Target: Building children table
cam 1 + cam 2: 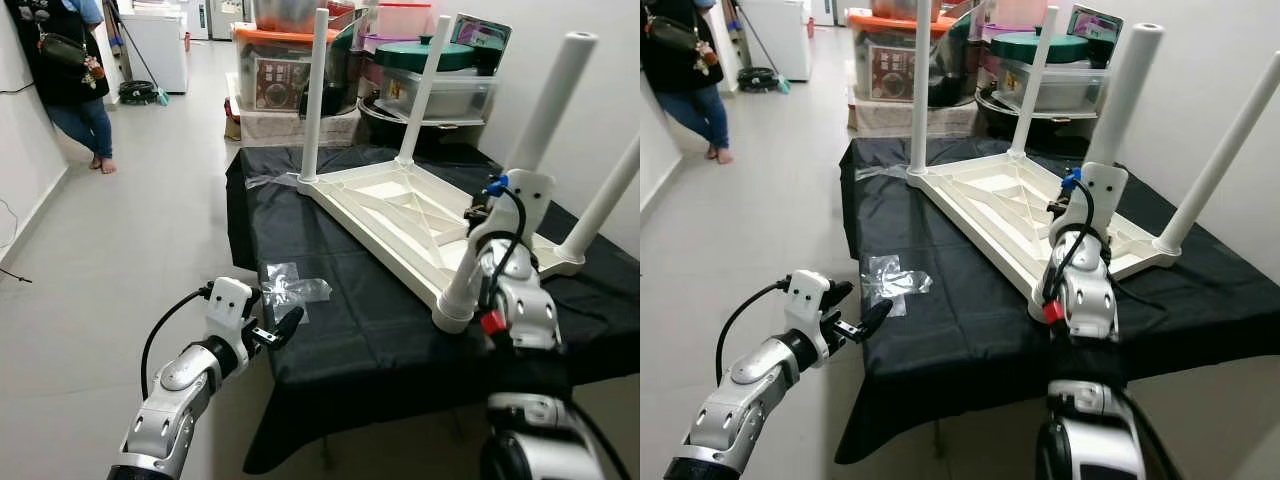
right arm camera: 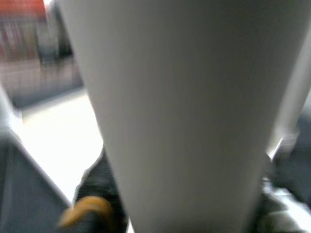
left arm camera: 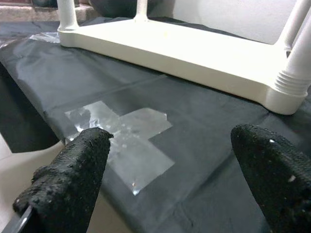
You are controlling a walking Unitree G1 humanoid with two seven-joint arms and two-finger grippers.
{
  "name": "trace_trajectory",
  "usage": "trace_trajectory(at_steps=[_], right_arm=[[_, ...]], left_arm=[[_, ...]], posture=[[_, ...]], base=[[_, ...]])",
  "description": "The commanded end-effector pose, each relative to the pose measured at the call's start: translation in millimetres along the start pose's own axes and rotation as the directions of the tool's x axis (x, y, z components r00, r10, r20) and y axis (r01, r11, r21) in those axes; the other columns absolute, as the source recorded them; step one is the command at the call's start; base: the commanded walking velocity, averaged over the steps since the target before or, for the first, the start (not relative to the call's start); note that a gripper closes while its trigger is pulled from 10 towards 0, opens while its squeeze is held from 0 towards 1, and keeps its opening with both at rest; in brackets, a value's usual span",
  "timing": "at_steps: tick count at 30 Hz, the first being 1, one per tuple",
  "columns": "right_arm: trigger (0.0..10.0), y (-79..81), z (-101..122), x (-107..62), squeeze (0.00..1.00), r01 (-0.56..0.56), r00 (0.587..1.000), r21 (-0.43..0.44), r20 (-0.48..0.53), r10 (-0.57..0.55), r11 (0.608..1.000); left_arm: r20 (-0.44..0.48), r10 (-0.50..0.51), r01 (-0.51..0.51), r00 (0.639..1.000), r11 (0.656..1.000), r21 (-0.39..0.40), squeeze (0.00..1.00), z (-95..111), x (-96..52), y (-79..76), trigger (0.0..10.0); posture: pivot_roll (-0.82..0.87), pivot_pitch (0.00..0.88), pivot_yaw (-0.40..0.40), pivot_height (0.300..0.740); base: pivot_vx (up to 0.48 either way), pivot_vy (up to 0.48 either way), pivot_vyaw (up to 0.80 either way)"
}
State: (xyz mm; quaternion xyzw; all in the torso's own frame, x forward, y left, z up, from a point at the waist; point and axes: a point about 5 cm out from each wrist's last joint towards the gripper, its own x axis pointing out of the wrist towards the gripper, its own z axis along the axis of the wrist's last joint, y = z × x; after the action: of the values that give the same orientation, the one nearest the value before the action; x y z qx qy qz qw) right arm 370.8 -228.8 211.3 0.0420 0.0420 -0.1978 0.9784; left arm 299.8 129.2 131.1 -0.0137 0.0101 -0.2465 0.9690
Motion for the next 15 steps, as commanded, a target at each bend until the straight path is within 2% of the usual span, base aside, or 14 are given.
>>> trace_trajectory(at_steps=[1, 3, 4, 7, 10, 13, 15], right_arm=[[10.0, -4.0, -4, 1.4, 1.0, 0.005, 0.999, -0.002, -0.032, -0.005, 1.0], [10.0, -8.0, 1, 3.1, 1.0, 0.003, 1.0, -0.022, -0.03, -0.004, 1.0], [10.0, -15.4, 8, 6.4, 0.0, -0.011, 1.0, -0.038, -0.021, 0.011, 0.999], [10.0, -34.5, 26, 3.5, 0.0, -0.021, 0.999, -0.062, 0.029, 0.022, 0.998], [10.0, -34.5, 26, 3.5, 0.0, -0.021, 0.999, -0.062, 0.029, 0.022, 0.998], [10.0, -45.5, 33, 3.8, 0.0, -0.027, 0.998, -0.058, 0.051, 0.03, 0.998], [10.0, -45.5, 33, 3.8, 0.0, -0.027, 0.998, -0.058, 0.051, 0.03, 0.998]], left_arm=[[-0.021, 0.012, -0.012, 1.0, 1.0, 0.003, 0.0, -5, -2.4, 2.2, 10.0], [-0.024, 0.012, -0.012, 1.0, 1.0, 0.001, 0.0, -6, -2.8, 1.4, 10.0], [-0.026, 0.011, -0.011, 1.0, 1.0, 0.0, 0.0, -6, -3.1, 0.5, 10.0], [-0.03, 0.01, -0.01, 0.999, 1.0, 0.001, 0.0, -8, -3.4, -1.2, 10.0], [-0.03, 0.01, -0.01, 0.999, 1.0, 0.001, 0.0, -8, -3.4, -1.2, 10.0], [-0.032, 0.01, -0.01, 0.999, 1.0, 0.003, 0.0, -8, -3.8, -1.4, 10.0], [-0.032, 0.01, -0.01, 0.999, 1.0, 0.003, 0.0, -8, -3.8, -1.4, 10.0]], posture=[[0.04, 0.0, -0.083, 0.74], [0.04, 0.0, -0.084, 0.74], [0.04, 0.0, -0.085, 0.74], [0.04, 0.0, -0.085, 0.74], [0.04, 0.0, -0.085, 0.74], [0.03, 0.0, -0.081, 0.74], [0.03, 0.0, -0.081, 0.74]], base=[[0.0, 0.0, 0.0], [0.0, 0.0, 0.0], [0.0, 0.0, 0.0], [0.0, 0.0, 0.0], [0.0, 0.0, 0.0], [0.0, 0.0, 0.0], [0.0, 0.0, 0.0]])
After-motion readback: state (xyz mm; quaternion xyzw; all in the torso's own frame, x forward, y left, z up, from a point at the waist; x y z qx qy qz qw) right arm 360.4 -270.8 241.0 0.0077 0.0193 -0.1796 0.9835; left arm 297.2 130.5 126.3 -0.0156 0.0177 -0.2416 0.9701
